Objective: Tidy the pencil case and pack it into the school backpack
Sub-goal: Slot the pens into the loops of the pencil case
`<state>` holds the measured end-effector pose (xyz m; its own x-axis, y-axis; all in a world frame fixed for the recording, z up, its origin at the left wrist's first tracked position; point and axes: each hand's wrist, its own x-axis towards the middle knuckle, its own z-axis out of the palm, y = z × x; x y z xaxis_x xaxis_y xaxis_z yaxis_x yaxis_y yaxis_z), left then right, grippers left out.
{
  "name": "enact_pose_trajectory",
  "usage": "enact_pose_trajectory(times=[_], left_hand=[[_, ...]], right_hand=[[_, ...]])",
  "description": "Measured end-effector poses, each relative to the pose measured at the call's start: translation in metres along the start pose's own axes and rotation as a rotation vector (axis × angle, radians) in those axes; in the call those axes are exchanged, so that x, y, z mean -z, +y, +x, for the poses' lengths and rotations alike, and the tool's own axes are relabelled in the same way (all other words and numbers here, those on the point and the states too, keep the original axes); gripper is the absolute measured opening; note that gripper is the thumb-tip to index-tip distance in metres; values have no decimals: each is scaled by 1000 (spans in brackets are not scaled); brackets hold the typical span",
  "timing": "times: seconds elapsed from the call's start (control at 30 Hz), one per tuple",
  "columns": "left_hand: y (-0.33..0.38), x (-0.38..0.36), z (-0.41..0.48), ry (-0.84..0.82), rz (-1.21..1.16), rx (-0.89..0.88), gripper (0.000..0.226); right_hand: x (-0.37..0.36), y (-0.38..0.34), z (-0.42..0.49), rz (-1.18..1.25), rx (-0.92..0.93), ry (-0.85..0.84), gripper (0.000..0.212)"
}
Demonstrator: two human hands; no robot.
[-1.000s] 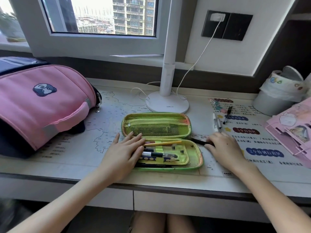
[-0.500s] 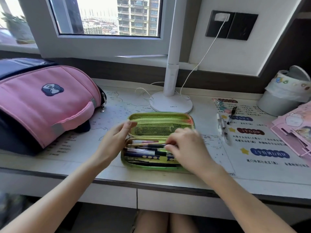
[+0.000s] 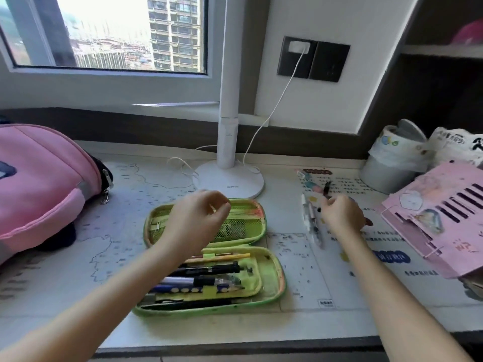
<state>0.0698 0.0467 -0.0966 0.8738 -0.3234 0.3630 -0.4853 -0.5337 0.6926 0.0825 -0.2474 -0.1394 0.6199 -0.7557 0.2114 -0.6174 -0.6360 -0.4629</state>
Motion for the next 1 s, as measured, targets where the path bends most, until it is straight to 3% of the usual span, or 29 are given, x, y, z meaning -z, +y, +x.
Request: enact_pose_trajectory(times=[0.1, 0.3, 0.47, 0.6, 0.83, 1.0], left_hand=[[29, -33, 30, -87, 25, -26, 13], [55, -112, 95, -294, 252, -8, 20], [49, -167, 127, -496, 328, 141, 29], [42, -188, 134, -471, 143, 307, 20], [50, -190, 135, -492, 176, 318, 5], [55, -195, 130, -456, 170, 307, 26]], right_hand=[[-14, 3, 43, -44, -60, -82, 52], [-18, -5, 70, -149, -75, -260, 25], [6, 7, 41, -78, 69, -315, 35], [13, 10, -9, -77, 243, -424, 42], [1, 15, -10, -91, 274, -452, 38], [8, 29, -10, -91, 271, -502, 17]])
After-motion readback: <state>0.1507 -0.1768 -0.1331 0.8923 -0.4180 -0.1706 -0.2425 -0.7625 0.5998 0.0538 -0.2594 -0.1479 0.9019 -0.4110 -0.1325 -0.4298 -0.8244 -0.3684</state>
